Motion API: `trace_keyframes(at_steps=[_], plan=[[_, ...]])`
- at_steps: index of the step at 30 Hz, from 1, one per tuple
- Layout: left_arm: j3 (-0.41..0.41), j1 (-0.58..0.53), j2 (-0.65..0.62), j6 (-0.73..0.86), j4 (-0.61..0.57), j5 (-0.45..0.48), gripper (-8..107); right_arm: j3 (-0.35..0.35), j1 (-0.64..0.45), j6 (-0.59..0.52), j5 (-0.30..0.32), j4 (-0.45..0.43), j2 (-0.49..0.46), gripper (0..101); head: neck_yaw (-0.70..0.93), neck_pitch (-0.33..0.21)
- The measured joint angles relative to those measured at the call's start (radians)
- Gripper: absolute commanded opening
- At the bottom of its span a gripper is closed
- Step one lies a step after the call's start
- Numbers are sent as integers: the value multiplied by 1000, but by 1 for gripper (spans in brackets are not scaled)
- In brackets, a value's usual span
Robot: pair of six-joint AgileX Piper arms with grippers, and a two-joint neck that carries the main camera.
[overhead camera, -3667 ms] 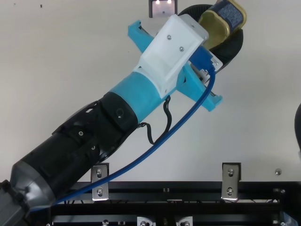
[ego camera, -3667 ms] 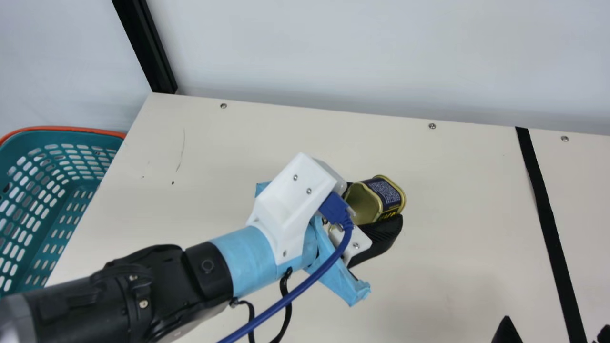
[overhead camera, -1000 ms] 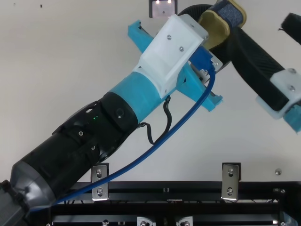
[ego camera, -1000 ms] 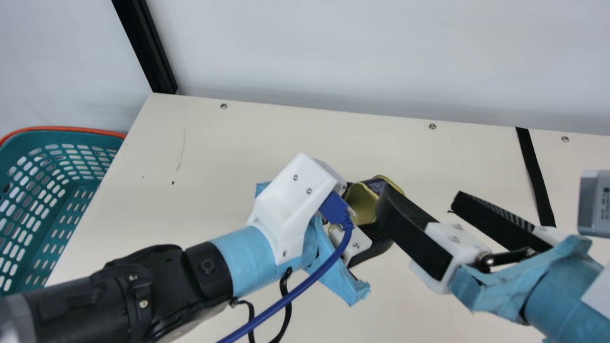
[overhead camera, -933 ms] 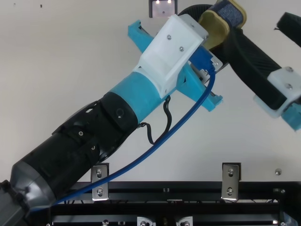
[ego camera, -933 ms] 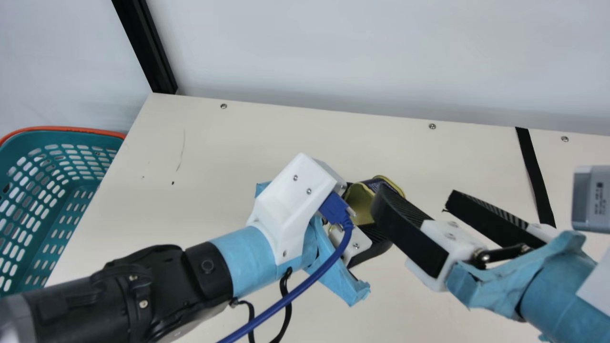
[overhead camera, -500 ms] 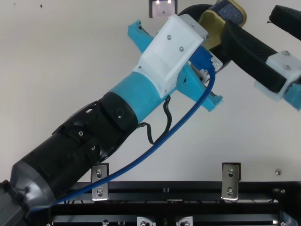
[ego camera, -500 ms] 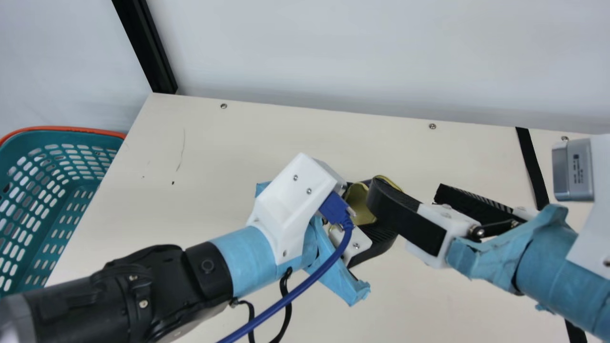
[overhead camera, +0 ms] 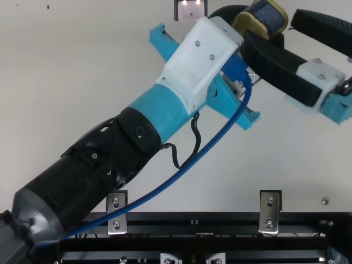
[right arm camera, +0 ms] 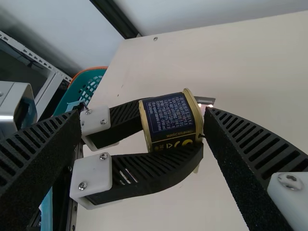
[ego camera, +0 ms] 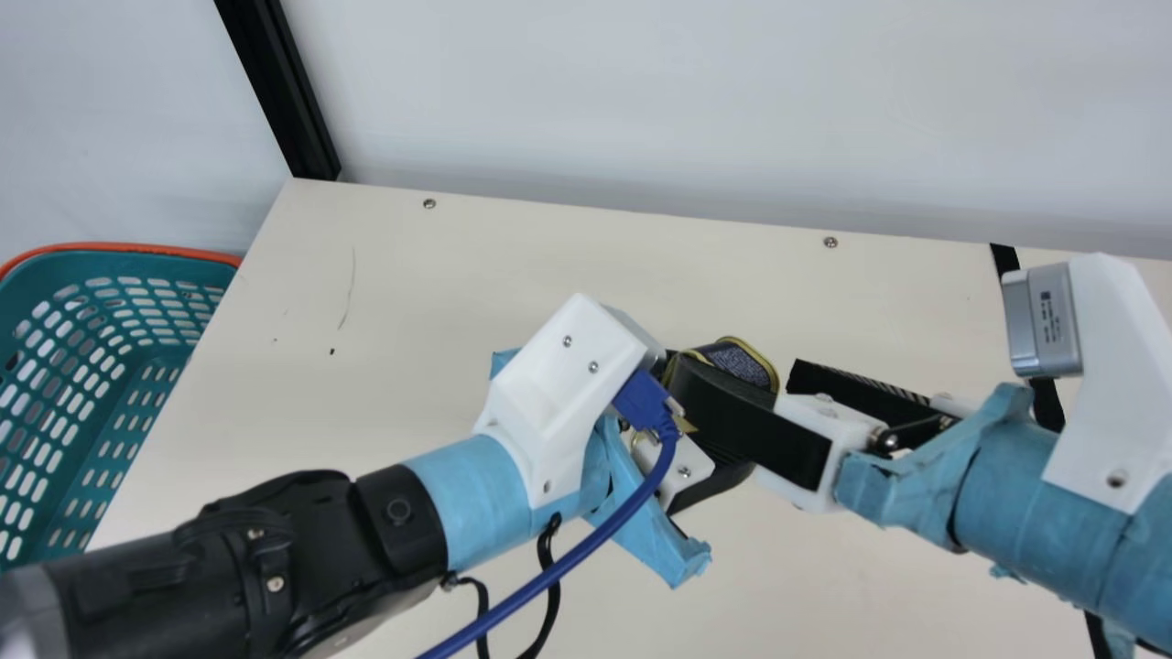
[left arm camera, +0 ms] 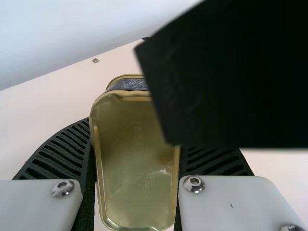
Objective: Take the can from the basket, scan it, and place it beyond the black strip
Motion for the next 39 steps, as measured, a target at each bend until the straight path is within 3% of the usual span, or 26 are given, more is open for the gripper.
trace_keyframes(at_steps=[20,39], plan=[[0,0,0,0,0,-1,10,-2,-4,-14,-77,-28,61,101,0,5],[0,0,0,0,0,-1,10,-21,43,-9,-95,-43,112,101,0,0]])
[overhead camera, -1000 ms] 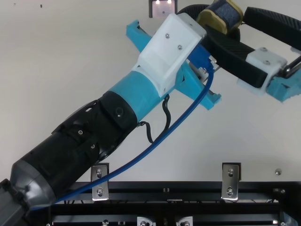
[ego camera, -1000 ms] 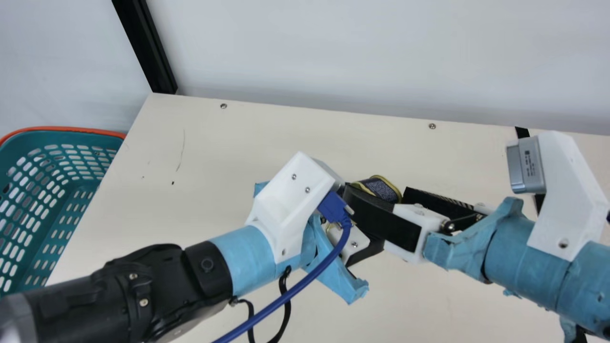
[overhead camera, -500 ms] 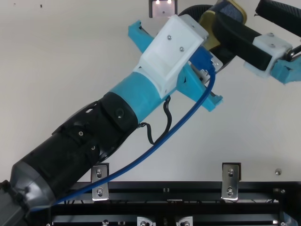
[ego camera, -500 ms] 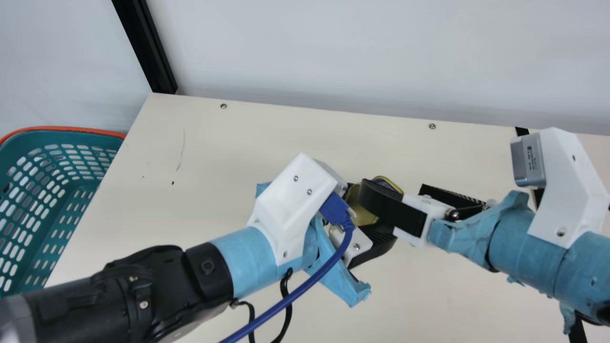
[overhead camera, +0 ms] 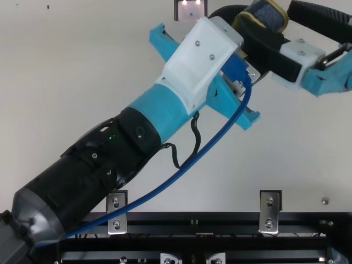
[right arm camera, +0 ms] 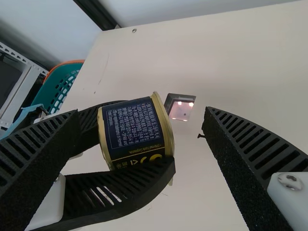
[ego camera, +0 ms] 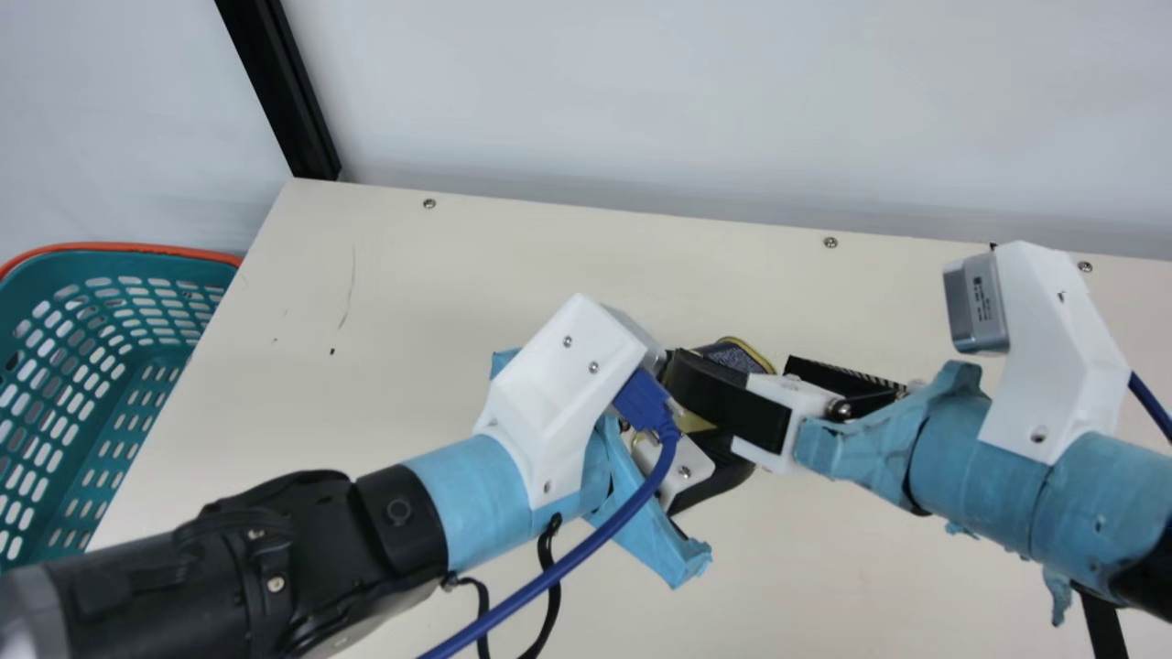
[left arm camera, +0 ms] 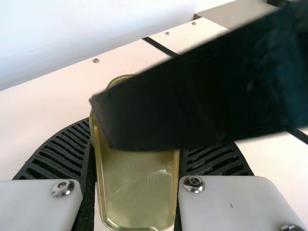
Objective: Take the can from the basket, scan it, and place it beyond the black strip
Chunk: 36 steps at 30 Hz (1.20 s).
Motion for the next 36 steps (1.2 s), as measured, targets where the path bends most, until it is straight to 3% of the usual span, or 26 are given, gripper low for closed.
trace_keyframes(at_steps=[13,14,15,32,33,34,36], plan=[[0,0,0,0,0,0,10,-11,30,20,-27,-20,24,101,0,5],[0,0,0,0,0,0,10,-11,30,20,-27,-20,24,6,0,5],[0,0,0,0,0,0,10,-11,30,20,-27,-20,24,0,0,5],[0,0,0,0,0,0,13,-11,30,-2,-20,-27,24,0,0,0],[0,0,0,0,0,0,41,-11,30,-2,-20,-27,24,0,0,0],[0,0,0,0,0,0,90,-11,30,-2,-20,-27,24,0,0,0],[0,0,0,0,0,-4,90,-11,30,0,-21,-27,24,0,0,0]])
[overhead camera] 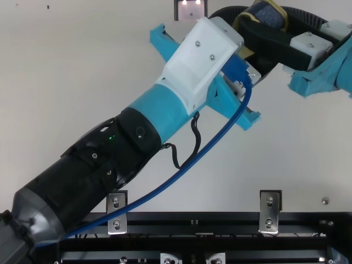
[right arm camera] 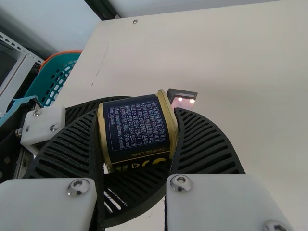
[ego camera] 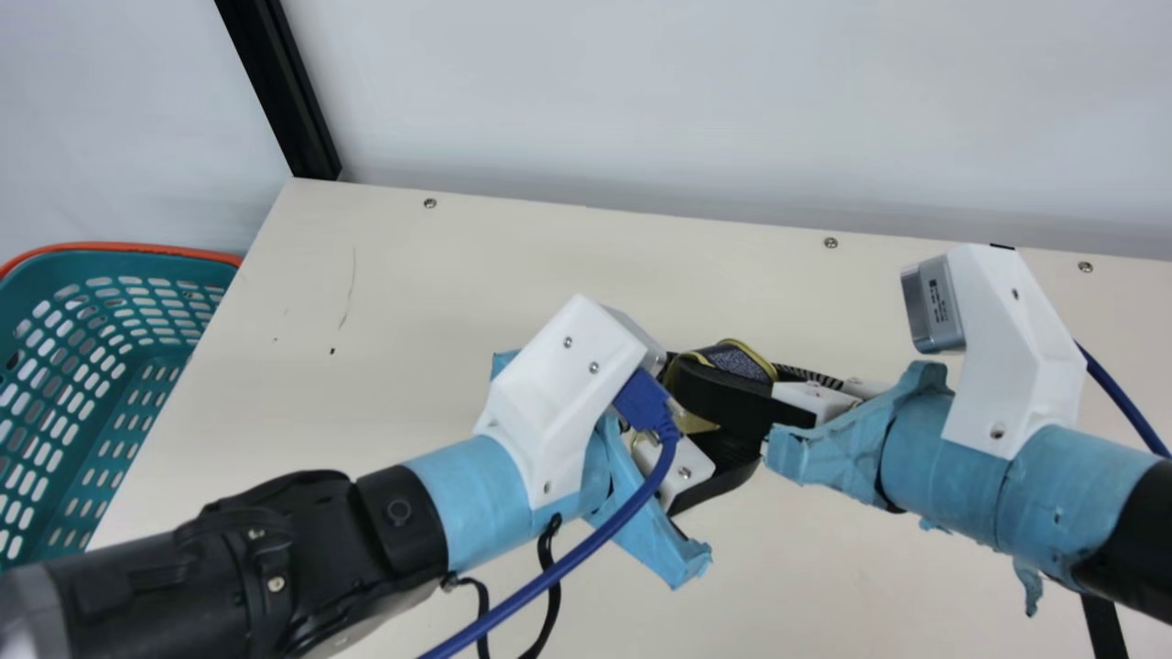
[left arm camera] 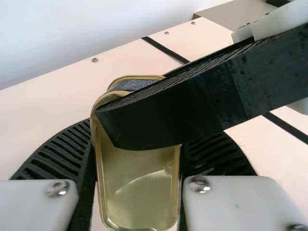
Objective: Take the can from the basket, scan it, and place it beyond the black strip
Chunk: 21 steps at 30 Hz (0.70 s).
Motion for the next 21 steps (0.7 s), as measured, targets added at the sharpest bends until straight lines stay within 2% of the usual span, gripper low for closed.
trace_keyframes(at_steps=[16,21], plan=[[0,-6,0,3,-4,-13,90,0,0,9,0,-18,1,0,0,0],[8,-37,2,-10,35,25,90,0,0,9,2,-21,1,0,0,0]])
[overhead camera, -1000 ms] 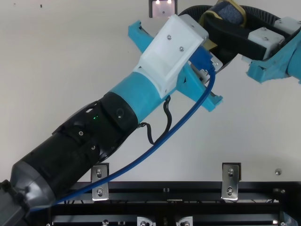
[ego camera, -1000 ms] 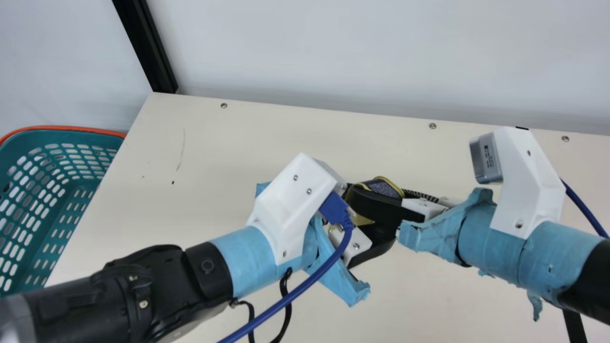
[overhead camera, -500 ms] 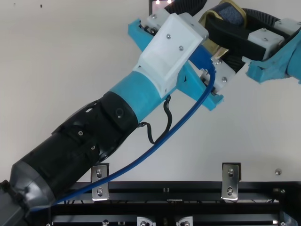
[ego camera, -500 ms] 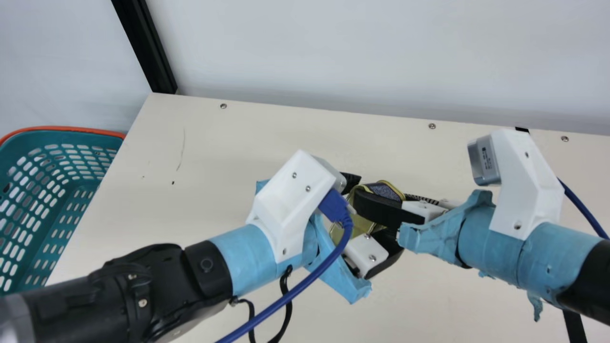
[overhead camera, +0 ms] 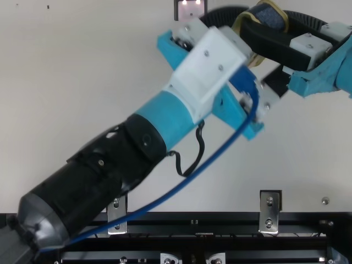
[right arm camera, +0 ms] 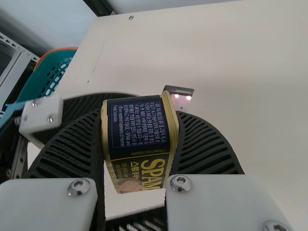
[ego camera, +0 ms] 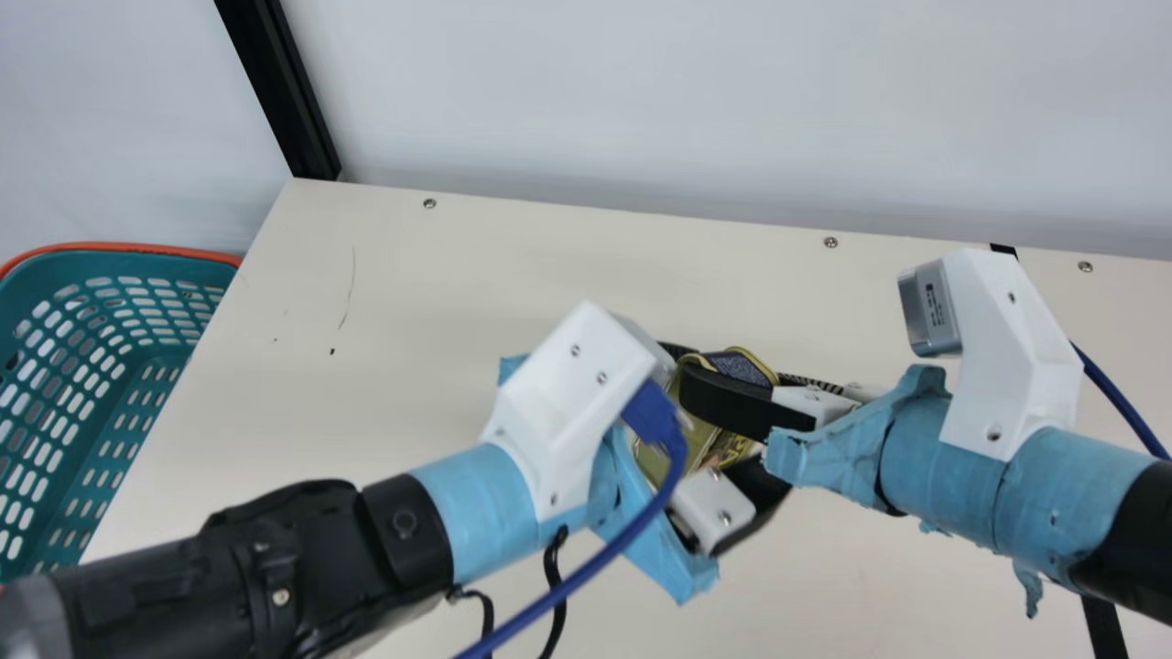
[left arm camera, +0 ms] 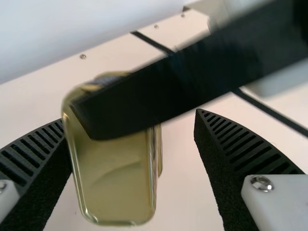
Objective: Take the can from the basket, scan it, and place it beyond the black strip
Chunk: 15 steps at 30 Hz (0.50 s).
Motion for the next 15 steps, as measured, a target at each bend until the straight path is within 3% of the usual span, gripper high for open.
trace_keyframes(at_steps=[15], plan=[[40,41,5,58,84,153,90,0,0,0,6,-12,0,0,0,0]])
